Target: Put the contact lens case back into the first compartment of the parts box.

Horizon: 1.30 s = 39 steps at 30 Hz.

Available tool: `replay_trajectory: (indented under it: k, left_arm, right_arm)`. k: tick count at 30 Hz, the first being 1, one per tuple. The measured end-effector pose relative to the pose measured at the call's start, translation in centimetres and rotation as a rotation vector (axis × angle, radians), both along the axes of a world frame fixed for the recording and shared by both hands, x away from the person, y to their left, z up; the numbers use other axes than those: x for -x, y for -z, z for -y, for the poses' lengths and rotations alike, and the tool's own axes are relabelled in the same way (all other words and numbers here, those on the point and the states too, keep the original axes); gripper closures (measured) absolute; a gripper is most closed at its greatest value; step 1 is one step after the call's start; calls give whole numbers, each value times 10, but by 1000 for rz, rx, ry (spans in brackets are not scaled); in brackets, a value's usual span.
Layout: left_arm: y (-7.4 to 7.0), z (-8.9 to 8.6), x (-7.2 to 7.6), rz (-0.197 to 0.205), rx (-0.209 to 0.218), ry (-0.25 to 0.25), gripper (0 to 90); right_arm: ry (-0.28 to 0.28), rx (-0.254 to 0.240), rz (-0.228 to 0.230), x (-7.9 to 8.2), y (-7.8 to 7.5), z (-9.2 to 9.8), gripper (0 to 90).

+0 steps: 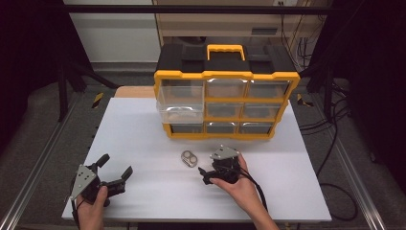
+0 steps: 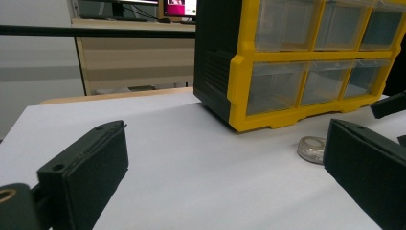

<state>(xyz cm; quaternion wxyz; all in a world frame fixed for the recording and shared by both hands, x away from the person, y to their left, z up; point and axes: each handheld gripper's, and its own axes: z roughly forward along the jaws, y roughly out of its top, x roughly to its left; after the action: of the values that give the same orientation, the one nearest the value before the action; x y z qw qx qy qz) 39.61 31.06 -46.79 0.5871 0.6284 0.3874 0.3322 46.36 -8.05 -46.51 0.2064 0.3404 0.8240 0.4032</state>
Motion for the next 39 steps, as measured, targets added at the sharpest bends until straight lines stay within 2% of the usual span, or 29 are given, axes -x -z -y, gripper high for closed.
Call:
replay_trajectory:
  k: [5,15,23,24,25,26,28,39]
  left_arm:
    - [0,-3,0,-2,14,-7,15]
    - [0,-1,-1,-6,19,-4,15]
    - [0,1,-1,-9,13,6,16]
    - [0,2,-1,-9,13,5,16]
    - [0,2,-1,-9,13,6,16]
    - [0,2,-1,-10,13,7,16]
    - [0,2,-1,-10,14,7,16]
    - [0,3,-2,-15,9,5,17]
  right_arm:
    - [-35,25,-17,-7,-1,-21,61]
    - [-57,66,-96,-19,6,-49,78]
    - [-60,61,-139,-29,10,-59,264]
    - [-60,61,-139,-29,10,-59,264]
    - [-56,59,-142,-31,11,-60,323]
    - [-56,59,-142,-31,11,-60,323]
    - [-52,62,-145,-33,12,-61,396]
    - [-54,85,-137,-36,14,-61,488]
